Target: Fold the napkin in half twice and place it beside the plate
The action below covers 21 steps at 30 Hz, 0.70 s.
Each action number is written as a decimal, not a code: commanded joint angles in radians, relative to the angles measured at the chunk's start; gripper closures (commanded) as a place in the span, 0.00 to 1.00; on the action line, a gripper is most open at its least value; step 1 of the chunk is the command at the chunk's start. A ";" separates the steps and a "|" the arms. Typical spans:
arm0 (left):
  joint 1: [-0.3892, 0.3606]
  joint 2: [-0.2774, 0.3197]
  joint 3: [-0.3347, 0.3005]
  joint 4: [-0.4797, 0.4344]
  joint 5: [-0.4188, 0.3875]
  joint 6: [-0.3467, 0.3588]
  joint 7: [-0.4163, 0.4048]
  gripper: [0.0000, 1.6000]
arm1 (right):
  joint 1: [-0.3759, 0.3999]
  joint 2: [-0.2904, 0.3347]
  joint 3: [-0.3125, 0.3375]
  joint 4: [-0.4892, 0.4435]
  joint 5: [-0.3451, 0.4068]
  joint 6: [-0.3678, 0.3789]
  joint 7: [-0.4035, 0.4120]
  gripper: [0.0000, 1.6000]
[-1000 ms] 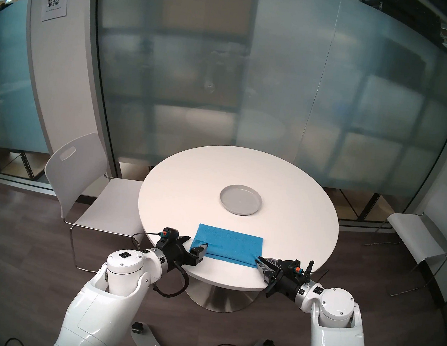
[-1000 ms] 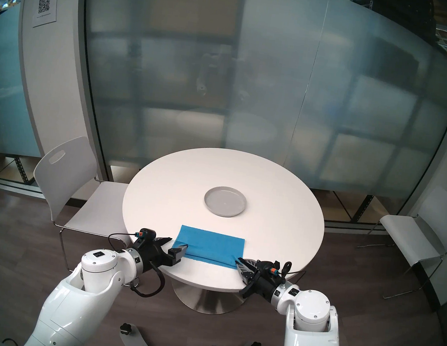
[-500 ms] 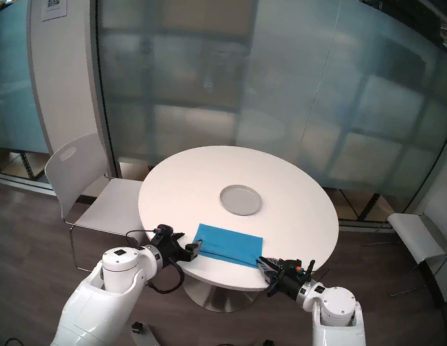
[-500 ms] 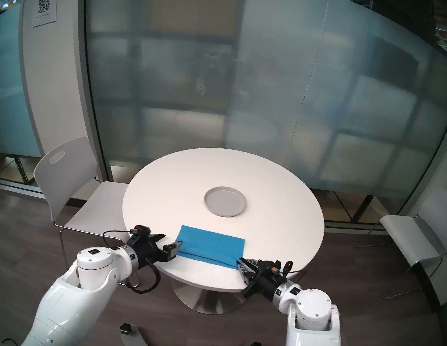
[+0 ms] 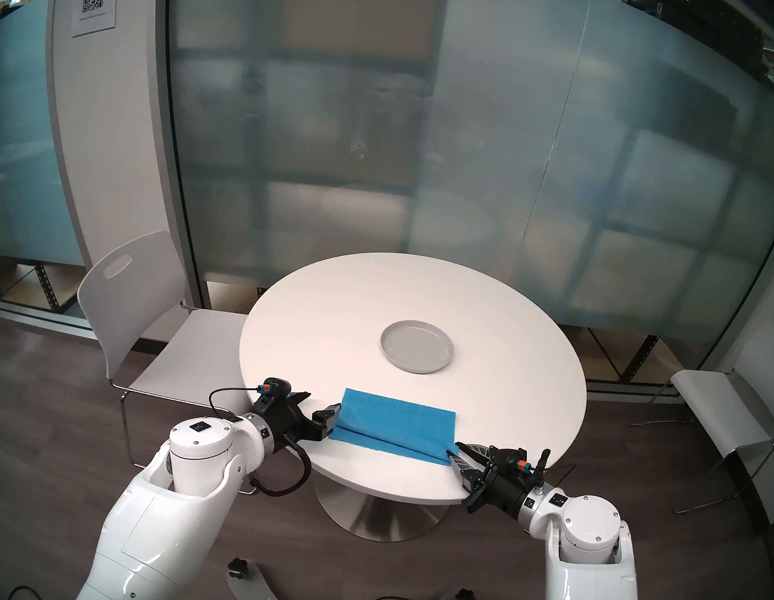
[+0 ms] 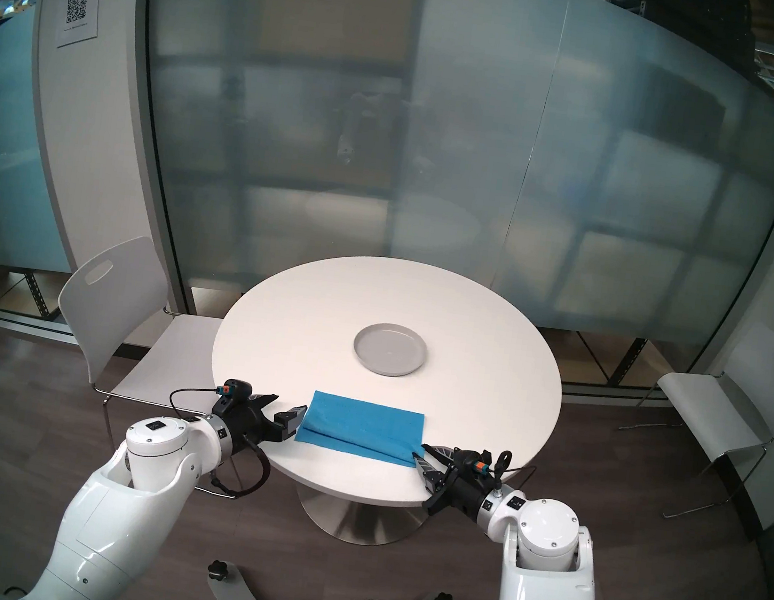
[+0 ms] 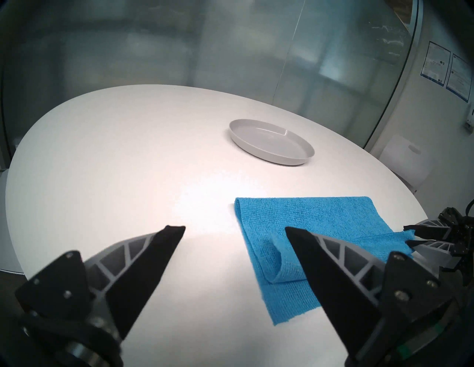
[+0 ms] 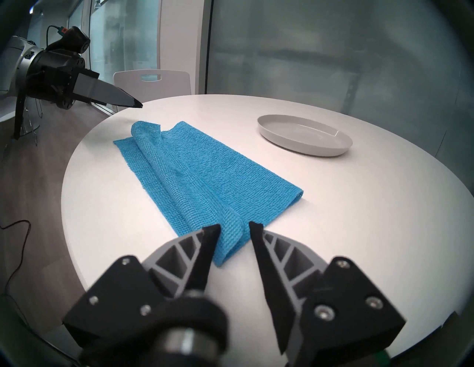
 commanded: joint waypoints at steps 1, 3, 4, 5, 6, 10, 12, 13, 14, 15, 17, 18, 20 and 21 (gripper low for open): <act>-0.066 -0.017 0.049 -0.009 0.011 0.005 -0.015 0.31 | 0.017 -0.008 -0.005 -0.011 0.008 -0.003 -0.001 0.43; -0.082 -0.022 0.067 0.013 0.017 0.004 -0.013 0.37 | 0.017 -0.010 -0.006 -0.013 0.008 -0.003 -0.002 0.44; -0.091 -0.023 0.077 0.025 0.023 0.002 -0.012 0.42 | 0.016 -0.011 -0.006 -0.014 0.008 -0.003 -0.002 0.42; -0.097 -0.025 0.083 0.035 0.025 0.001 -0.013 0.50 | 0.016 -0.012 -0.006 -0.015 0.009 -0.003 -0.003 0.42; -0.106 -0.027 0.090 0.046 0.027 -0.001 -0.015 0.52 | 0.015 -0.013 -0.005 -0.016 0.009 -0.004 -0.003 0.42; -0.139 -0.037 0.107 0.088 0.037 -0.001 -0.018 1.00 | 0.012 -0.015 -0.005 -0.018 0.009 -0.005 -0.004 0.42; -0.157 -0.044 0.114 0.112 0.042 -0.005 -0.019 1.00 | 0.011 -0.016 -0.005 -0.018 0.008 -0.006 -0.004 0.43; -0.165 -0.047 0.117 0.121 0.044 -0.005 -0.019 1.00 | 0.011 -0.016 -0.005 -0.018 0.008 -0.007 -0.004 0.43; -0.175 -0.051 0.121 0.131 0.045 -0.003 -0.021 1.00 | 0.010 -0.017 -0.005 -0.018 0.008 -0.008 -0.004 0.43; -0.183 -0.056 0.122 0.141 0.045 -0.002 -0.021 1.00 | 0.010 -0.017 -0.005 -0.019 0.008 -0.008 -0.004 0.43; -0.200 -0.063 0.127 0.161 0.047 -0.003 -0.022 1.00 | 0.009 -0.018 -0.005 -0.021 0.007 -0.008 -0.004 0.43; -0.207 -0.066 0.129 0.169 0.048 -0.004 -0.022 1.00 | 0.008 -0.018 -0.005 -0.021 0.007 -0.008 -0.004 0.44; -0.222 -0.070 0.134 0.186 0.052 -0.005 -0.024 1.00 | 0.007 -0.019 -0.005 -0.023 0.007 -0.008 -0.004 0.44; -0.229 -0.072 0.136 0.194 0.056 -0.005 -0.023 1.00 | 0.007 -0.020 -0.005 -0.023 0.007 -0.008 -0.004 0.43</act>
